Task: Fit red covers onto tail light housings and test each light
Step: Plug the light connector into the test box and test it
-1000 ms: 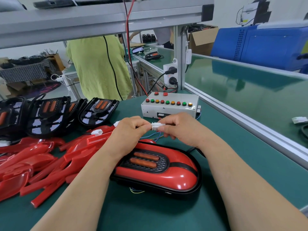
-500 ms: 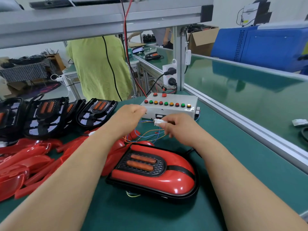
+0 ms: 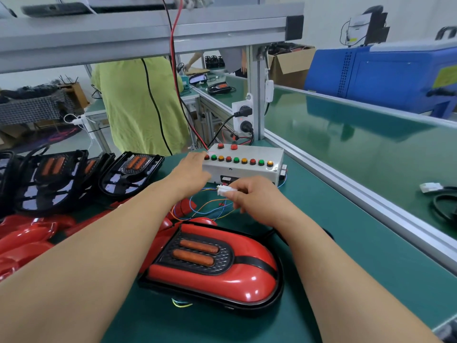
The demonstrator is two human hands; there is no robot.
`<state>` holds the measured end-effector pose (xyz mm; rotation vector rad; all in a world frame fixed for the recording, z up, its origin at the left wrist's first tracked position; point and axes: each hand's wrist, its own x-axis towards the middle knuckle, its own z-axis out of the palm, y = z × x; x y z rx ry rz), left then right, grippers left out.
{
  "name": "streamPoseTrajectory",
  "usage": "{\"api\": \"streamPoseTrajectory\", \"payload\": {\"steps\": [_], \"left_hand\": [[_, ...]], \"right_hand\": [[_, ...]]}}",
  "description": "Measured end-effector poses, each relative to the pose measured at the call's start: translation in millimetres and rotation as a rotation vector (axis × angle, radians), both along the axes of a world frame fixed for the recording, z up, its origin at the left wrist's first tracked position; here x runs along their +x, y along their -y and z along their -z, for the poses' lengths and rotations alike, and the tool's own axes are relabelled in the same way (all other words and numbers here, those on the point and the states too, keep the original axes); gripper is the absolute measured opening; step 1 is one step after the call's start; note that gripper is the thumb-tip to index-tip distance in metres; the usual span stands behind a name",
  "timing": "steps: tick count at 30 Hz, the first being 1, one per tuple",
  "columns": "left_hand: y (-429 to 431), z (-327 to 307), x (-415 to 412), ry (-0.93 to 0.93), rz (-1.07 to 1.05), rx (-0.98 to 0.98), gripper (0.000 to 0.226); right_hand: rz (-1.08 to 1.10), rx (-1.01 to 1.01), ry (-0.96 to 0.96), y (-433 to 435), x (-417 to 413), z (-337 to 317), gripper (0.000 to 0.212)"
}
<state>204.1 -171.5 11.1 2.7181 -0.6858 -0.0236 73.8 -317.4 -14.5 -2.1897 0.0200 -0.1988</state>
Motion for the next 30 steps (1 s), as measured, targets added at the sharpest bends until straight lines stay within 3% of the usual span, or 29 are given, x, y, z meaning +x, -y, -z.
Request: {"api": "streamPoseTrajectory", "payload": {"steps": [18, 30], "left_hand": [[3.0, 9.3, 3.5, 0.102, -0.01, 0.109, 0.065], [3.9, 11.9, 5.7, 0.149, -0.02, 0.144, 0.068]], "right_hand": [[-0.013, 0.004, -0.02, -0.2, 0.2, -0.7, 0.037], [-0.007, -0.014, -0.029, 1.1, 4.0, 3.1, 0.027]]}}
